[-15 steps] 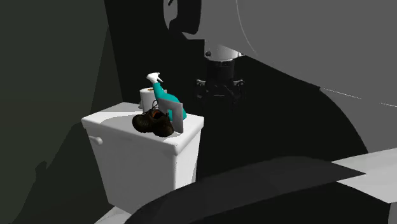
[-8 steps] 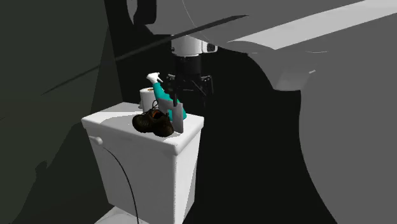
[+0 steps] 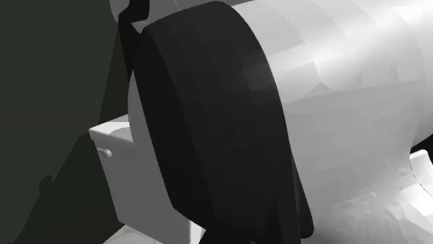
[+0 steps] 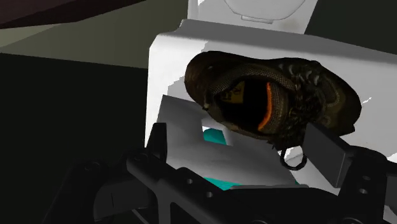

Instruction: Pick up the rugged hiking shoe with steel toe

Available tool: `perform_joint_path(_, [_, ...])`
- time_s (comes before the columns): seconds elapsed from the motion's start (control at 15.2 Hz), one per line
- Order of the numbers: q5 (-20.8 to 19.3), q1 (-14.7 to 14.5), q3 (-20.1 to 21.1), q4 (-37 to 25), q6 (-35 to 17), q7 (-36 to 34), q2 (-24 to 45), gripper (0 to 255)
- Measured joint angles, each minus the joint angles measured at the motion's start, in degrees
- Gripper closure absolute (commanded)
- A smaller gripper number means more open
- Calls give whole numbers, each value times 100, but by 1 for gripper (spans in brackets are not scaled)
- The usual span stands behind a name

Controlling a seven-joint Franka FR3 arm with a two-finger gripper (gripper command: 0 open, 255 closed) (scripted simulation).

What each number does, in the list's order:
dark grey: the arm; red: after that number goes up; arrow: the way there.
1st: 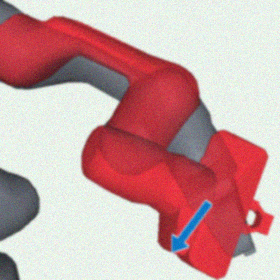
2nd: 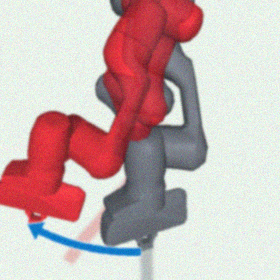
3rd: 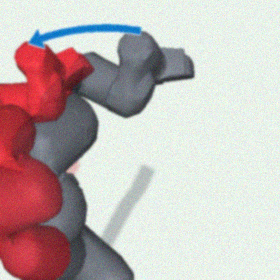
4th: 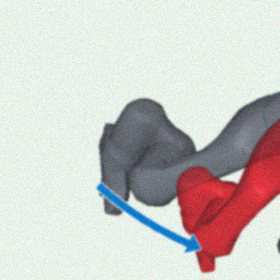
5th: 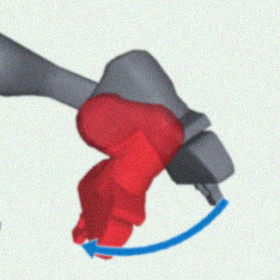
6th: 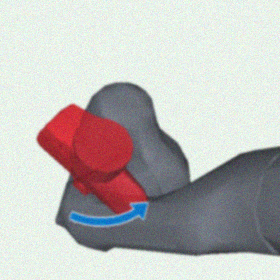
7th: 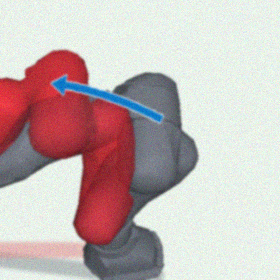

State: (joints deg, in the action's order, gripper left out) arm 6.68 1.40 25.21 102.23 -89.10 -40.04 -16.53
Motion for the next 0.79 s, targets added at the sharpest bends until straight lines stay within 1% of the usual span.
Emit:
perform_joint_path(0.2, [-220, -25, 381, -800, 130, -764, 755, 0])
perform_joint_path(0.26, [-274, -43, 451, -975, 175, -938, 910, 0])
perform_joint_path(0.4, [-291, -59, 492, -949, 96, -1053, 974, 0])
perform_joint_path(0.79, [-235, -64, 484, -382, -375, -1033, 870, 0])
